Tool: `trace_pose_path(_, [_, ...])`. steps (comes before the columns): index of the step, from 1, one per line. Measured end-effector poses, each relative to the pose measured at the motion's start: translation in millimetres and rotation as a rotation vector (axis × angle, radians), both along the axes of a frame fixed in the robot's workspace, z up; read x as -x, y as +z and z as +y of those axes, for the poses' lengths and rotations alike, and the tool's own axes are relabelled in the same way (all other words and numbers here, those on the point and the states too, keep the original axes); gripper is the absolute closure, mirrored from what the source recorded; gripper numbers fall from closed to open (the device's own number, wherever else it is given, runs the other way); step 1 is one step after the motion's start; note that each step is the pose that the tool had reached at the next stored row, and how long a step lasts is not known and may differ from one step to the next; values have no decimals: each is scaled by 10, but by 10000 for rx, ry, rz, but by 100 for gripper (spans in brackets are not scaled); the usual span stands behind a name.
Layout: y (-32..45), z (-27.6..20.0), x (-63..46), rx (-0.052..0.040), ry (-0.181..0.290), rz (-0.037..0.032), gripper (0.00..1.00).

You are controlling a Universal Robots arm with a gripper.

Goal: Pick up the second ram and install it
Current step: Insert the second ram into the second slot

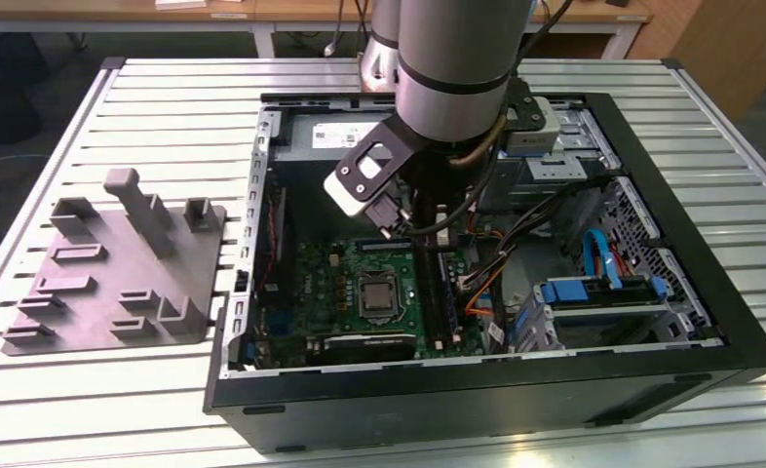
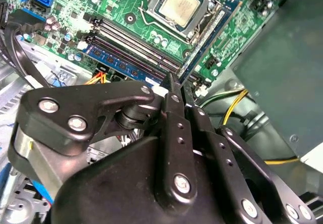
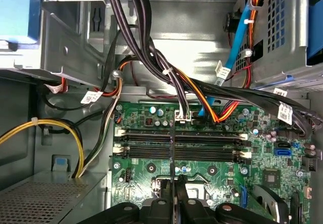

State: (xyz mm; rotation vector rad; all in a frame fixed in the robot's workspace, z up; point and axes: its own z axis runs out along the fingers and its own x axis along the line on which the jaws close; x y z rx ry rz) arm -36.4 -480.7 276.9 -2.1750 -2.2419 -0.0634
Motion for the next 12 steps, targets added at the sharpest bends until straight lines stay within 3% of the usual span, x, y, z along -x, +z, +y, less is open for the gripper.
trace_pose_path(12, [-11,0,0,0,2170,0,86])
